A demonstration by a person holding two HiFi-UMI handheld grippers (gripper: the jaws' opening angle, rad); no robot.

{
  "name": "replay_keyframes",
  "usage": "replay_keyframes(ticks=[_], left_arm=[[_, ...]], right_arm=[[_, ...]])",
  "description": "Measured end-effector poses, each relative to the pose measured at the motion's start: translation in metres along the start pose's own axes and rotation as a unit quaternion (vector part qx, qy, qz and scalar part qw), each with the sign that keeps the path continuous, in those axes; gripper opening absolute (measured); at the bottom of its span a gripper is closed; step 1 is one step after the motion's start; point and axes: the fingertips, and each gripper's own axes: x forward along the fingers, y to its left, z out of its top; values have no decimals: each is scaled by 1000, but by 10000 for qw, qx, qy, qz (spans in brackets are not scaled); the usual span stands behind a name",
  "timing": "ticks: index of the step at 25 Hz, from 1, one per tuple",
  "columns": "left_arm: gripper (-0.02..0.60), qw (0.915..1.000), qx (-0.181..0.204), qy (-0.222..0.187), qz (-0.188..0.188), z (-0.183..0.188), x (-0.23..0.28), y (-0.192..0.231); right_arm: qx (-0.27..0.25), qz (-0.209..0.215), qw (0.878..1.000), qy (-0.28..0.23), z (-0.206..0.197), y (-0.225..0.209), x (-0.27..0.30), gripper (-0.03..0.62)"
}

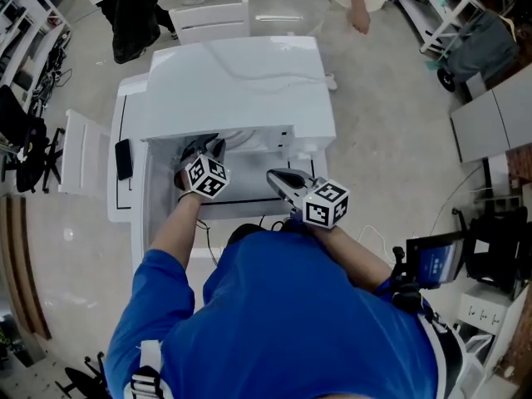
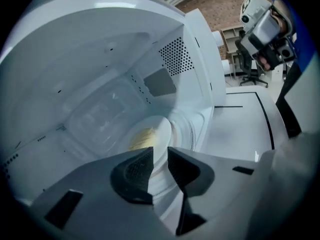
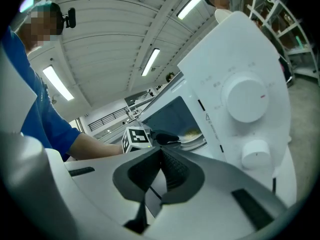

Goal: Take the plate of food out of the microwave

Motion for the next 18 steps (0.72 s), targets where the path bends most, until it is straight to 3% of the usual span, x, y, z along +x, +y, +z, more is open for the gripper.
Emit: replay_keyframes(ticks=[7, 13, 18], left_arm=[[86, 9934, 1097, 238, -254, 3, 21, -7], [86, 9761, 2112, 329, -395, 7, 27, -16], [47, 9707, 2321, 316, -541, 6, 32, -21]], right_arm=[[36, -204, 9997, -142, 6, -14, -8, 5], [54, -244, 9995, -188, 6, -14, -10, 5], [43, -264, 9994, -220, 9, -16, -10, 5]])
